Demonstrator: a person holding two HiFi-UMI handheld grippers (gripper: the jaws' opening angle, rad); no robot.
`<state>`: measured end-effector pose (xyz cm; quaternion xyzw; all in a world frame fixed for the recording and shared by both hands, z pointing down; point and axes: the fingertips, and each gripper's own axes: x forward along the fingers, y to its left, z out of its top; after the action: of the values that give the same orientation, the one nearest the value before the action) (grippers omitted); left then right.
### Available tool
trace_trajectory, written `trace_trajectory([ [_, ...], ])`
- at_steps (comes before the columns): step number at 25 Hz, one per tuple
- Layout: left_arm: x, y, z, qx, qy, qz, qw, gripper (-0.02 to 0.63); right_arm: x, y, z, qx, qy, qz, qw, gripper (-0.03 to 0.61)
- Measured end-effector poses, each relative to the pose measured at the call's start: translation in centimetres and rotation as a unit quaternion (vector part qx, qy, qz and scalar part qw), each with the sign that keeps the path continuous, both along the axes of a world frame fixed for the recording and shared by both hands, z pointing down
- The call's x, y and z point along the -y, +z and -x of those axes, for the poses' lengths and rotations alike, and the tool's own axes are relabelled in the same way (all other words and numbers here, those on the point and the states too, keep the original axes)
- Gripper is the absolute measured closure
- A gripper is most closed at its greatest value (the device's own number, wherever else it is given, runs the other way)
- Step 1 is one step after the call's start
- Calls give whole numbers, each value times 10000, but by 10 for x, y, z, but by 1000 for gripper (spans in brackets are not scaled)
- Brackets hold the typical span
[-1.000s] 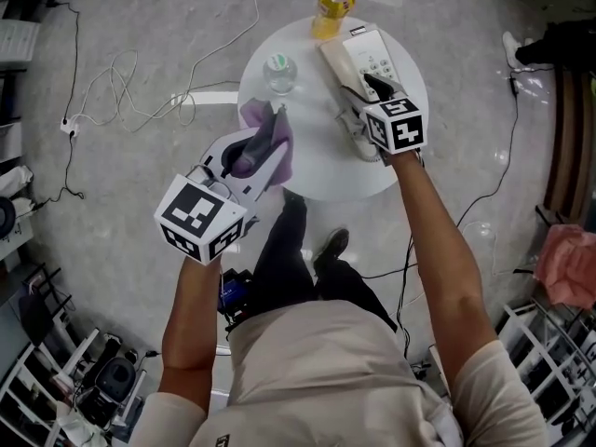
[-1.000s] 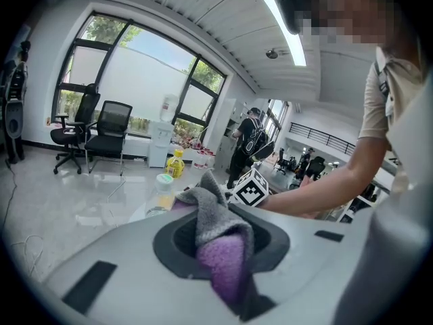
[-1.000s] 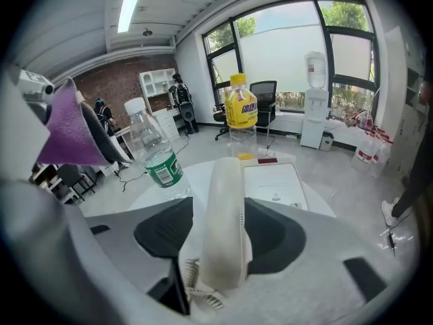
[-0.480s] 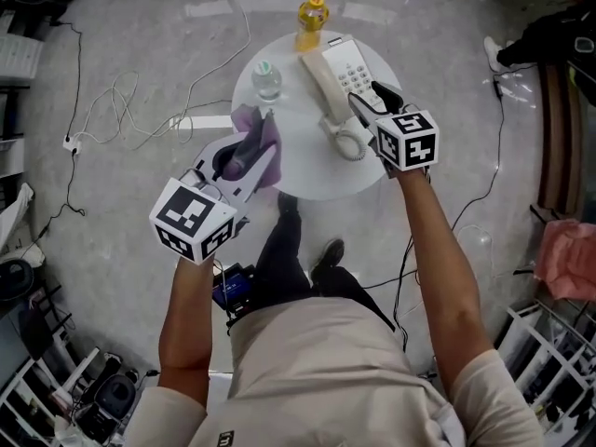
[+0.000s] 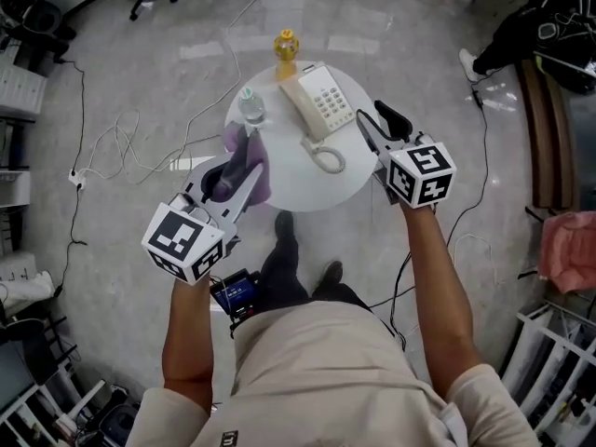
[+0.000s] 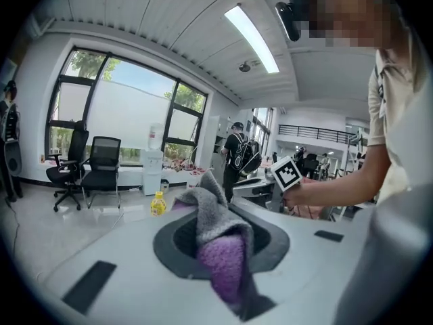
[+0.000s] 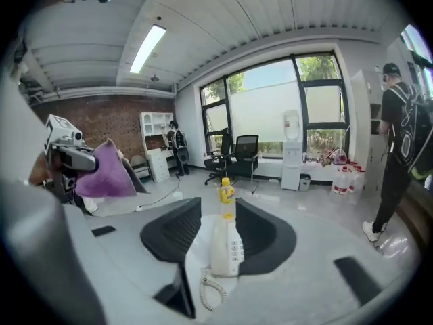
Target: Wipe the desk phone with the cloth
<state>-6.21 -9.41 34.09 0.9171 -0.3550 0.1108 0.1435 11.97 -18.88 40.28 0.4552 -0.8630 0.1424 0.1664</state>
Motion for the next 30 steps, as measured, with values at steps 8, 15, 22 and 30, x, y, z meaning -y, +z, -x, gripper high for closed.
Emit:
trace_trajectory([
  [8,-33,-64,-20,-10,99,-587,9982,554,-65,-130,-31,408,166,-1105,9929,584],
  [15,-68,-114,-38,-86,128,-1094,9939,552,-131,-198,-38,311,-158,-1248,9916,586],
  [22,-104,-145,-44,-185,243,-1498,9882,553,-191,-227,-30,65,-386,-1257,9913,589],
  [30,-130,-154,-60,-178,410,-1560,9867,553,-226,-239,-44,-80,-351,-1364,9900,589],
])
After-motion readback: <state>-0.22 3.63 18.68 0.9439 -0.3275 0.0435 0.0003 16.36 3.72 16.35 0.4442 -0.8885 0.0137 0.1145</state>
